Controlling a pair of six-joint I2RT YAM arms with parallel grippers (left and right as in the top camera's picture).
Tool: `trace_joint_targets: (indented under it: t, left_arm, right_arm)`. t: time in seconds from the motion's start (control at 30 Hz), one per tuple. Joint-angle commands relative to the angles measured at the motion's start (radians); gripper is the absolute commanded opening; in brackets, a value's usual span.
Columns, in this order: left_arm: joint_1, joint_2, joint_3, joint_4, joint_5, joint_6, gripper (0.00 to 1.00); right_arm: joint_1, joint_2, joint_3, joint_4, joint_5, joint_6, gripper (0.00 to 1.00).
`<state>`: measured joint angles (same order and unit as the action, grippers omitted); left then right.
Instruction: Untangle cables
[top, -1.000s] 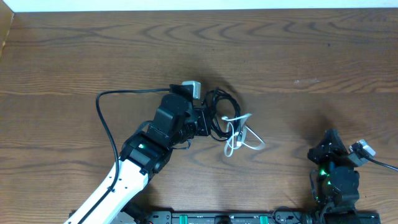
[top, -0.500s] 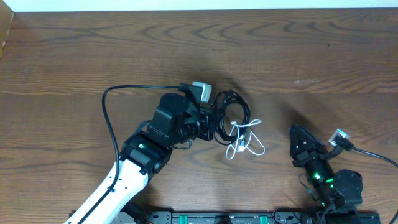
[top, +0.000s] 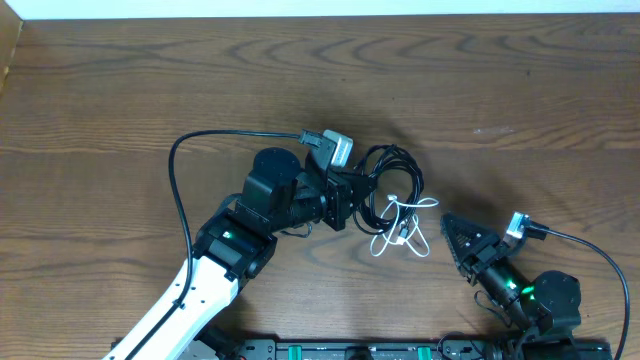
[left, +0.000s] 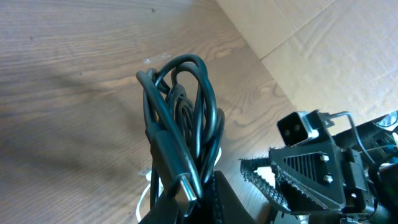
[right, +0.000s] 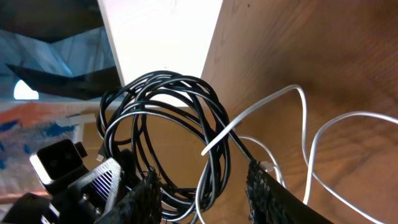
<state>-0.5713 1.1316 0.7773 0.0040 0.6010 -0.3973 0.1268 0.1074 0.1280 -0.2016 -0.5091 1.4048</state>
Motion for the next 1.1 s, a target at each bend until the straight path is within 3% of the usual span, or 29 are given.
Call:
trace_joint_targets:
  t: [0.0, 0.3, 0.67, 0.87, 1.07]
  left_arm:
    - [-0.011, -0.002, 0.014, 0.01, 0.043, 0.011, 0.07]
    - [-0.126, -0.002, 0.014, 0.039, 0.043, -0.004, 0.08]
    - [-0.155, -0.002, 0.014, 0.058, 0.043, -0.049, 0.08]
    - [-0.154, -0.002, 0.014, 0.058, 0.042, -0.048, 0.08]
    - [-0.154, -0.002, 0.014, 0.051, -0.053, -0.037, 0.08]
  right_arm:
    - [0.004, -0.004, 0.003, 0.0, -0.019, 0.058, 0.43]
    - [0.004, -0.004, 0.003, -0.002, -0.013, 0.068, 0.41]
    - [0.004, -0.004, 0.003, -0.175, 0.022, 0.061, 0.01]
    - [0.004, -0.004, 0.003, -0.185, 0.048, 0.03, 0.01]
    - [0.004, -0.004, 0.003, -0.192, 0.191, -0.148, 0.01]
